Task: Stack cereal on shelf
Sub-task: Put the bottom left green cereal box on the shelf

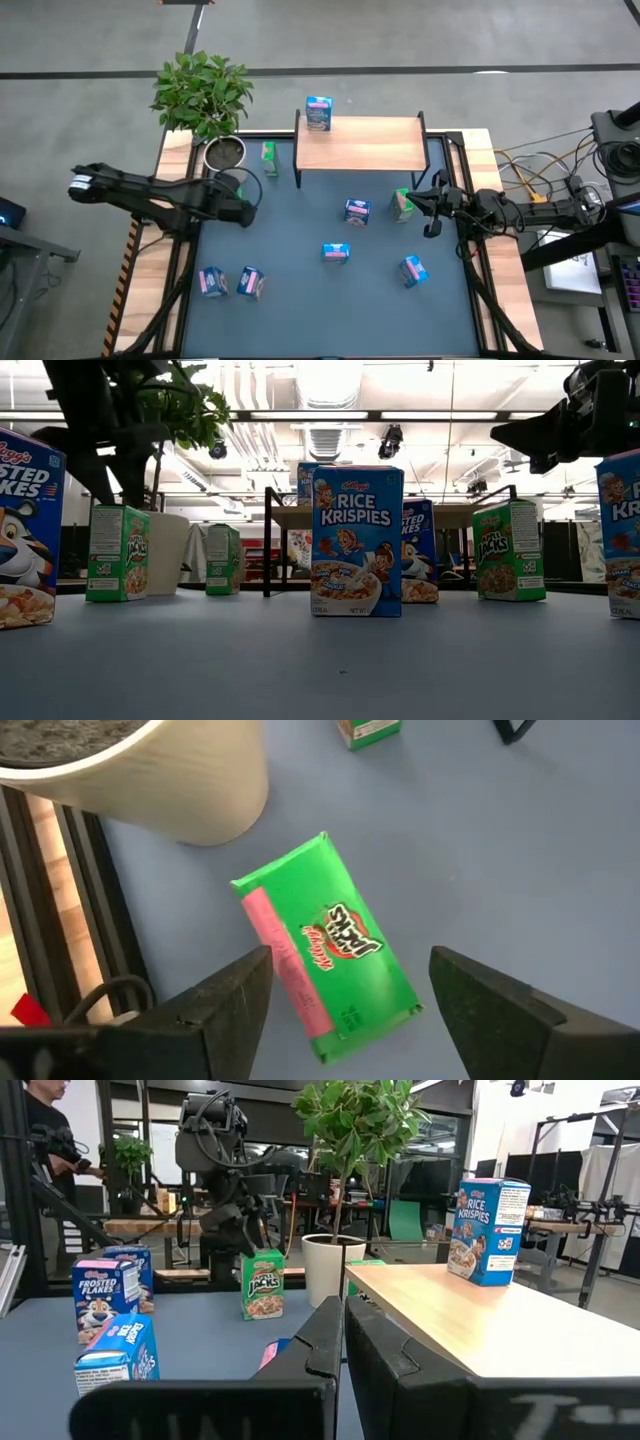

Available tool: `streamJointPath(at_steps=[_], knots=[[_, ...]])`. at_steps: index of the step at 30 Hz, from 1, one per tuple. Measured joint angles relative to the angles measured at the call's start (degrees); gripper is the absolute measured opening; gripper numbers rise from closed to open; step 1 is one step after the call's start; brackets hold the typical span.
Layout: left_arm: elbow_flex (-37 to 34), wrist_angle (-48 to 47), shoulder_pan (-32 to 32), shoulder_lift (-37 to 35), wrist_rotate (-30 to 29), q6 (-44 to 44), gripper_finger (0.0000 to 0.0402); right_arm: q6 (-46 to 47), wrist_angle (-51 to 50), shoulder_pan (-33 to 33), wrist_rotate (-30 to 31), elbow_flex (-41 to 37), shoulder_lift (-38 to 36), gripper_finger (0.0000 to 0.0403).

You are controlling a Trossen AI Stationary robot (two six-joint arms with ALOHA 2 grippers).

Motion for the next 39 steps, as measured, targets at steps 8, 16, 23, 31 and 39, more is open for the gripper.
streamJointPath(at_steps=[8,16,23,31,39], knots=[[-2.78,3.89,0.0,-0.79,-2.54,0.06,0.0253,-0.13,-0.2,-0.02,0.0,0.0,0.0,0.0009],[-5.56,5.57,-0.33,-0.74,-3.09,-1.48,0.0228,-0.2,-0.2,-0.02,0.02,0.0,0.0,0.0009],[-2.24,4.98,-0.42,-0.67,-2.46,0.26,0.0219,-0.17,-0.2,-0.02,0.02,0.0,0.0,0.0009],[-0.68,3.4,-0.42,-0.64,-2.5,1.14,0.025,-0.04,-1.45,-0.02,0.04,0.0,0.0,0.0009],[-0.17,1.88,-0.44,-0.41,-1.71,0.54,0.0258,0.0,-1.19,-0.01,0.04,0.0,0.25,0.0009]])
